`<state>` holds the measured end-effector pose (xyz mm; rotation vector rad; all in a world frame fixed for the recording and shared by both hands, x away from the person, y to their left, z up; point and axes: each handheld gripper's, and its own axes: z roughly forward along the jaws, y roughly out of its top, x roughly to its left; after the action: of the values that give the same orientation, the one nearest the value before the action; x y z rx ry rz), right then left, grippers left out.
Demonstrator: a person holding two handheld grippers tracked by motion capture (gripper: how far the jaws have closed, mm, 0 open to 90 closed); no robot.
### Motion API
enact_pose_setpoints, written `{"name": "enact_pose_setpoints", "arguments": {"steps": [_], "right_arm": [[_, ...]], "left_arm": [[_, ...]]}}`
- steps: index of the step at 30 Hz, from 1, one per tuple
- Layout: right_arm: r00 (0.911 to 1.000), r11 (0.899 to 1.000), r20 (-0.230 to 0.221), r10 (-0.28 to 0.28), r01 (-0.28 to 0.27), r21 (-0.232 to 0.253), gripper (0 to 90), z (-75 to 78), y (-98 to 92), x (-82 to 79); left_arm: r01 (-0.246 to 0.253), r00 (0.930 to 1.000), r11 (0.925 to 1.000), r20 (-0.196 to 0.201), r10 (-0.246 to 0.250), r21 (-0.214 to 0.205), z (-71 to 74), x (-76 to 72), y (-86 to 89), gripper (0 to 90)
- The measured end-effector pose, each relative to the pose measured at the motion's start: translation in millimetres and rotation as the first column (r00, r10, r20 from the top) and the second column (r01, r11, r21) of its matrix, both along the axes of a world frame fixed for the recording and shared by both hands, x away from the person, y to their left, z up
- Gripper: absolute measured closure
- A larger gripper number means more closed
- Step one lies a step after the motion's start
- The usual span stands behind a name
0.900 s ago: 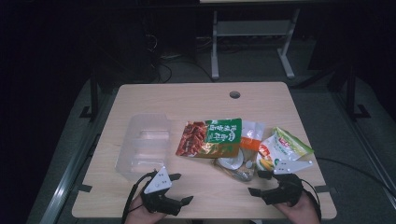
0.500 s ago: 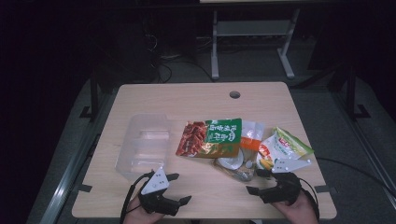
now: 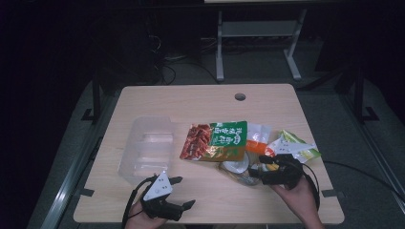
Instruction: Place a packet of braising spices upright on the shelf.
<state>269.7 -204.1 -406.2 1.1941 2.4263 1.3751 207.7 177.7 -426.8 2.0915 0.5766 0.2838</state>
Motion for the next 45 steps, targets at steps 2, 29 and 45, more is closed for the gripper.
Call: {"name": "enact_pose_setpoints", "arguments": {"steps": [2,29,45], "right_arm": [[0.9994,1.0,-0.031,-0.013,0.013,-0.003,29.7,0.9,3.2,12.0],[0.971,0.996,-0.223,-0.086,0.086,-0.009,54.9,-21.4,36.5,78.8],[0.9865,0.999,-0.162,-0.026,0.029,0.014,89.7,-10.3,47.2,84.1]], "left_arm": [[-0.001,1.0,1.0,0.001,0.001,-0.002,-0.3,0.1,-0.7,17.7],[0.009,0.9999,0.9999,0.014,-0.009,0.012,-1.0,-0.7,-4.8,18.0],[0.003,0.9999,1.0,0.016,-0.003,0.007,-0.2,-0.2,-3.3,18.1]]}}
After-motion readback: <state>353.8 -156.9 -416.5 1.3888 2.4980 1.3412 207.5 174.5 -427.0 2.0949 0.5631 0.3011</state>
